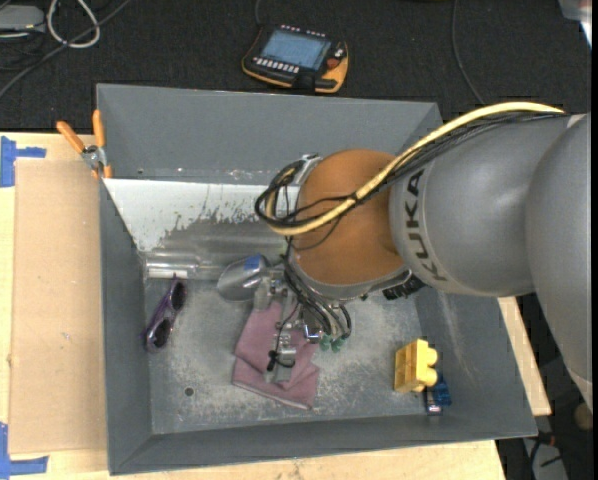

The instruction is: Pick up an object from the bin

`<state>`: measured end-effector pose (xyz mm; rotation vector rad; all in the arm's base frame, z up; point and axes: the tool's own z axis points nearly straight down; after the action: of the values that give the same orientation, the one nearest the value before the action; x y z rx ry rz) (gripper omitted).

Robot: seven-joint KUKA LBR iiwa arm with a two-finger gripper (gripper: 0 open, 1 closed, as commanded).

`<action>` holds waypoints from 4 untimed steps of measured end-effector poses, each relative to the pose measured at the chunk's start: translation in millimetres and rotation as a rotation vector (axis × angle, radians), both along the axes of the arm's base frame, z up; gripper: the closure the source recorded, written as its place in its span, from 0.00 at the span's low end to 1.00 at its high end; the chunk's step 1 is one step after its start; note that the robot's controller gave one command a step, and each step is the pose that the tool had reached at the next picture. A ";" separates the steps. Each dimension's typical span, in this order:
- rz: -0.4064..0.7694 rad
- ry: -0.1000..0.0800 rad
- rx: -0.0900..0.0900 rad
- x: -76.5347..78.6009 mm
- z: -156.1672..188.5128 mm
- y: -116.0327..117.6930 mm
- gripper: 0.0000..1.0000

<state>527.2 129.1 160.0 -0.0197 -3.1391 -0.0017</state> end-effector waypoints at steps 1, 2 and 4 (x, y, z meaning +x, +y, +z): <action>0.000 0.000 0.000 0.0 0.0 0.0 1.00; -0.001 0.000 0.000 0.0 0.0 -0.1 1.00; -0.134 -0.003 0.002 -19.8 -60.5 -77.7 0.00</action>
Offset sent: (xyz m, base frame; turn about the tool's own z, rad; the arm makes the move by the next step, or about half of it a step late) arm 0.0000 0.0000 0.0000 0.0000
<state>507.4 51.4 99.5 -0.2306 -3.1334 -0.0054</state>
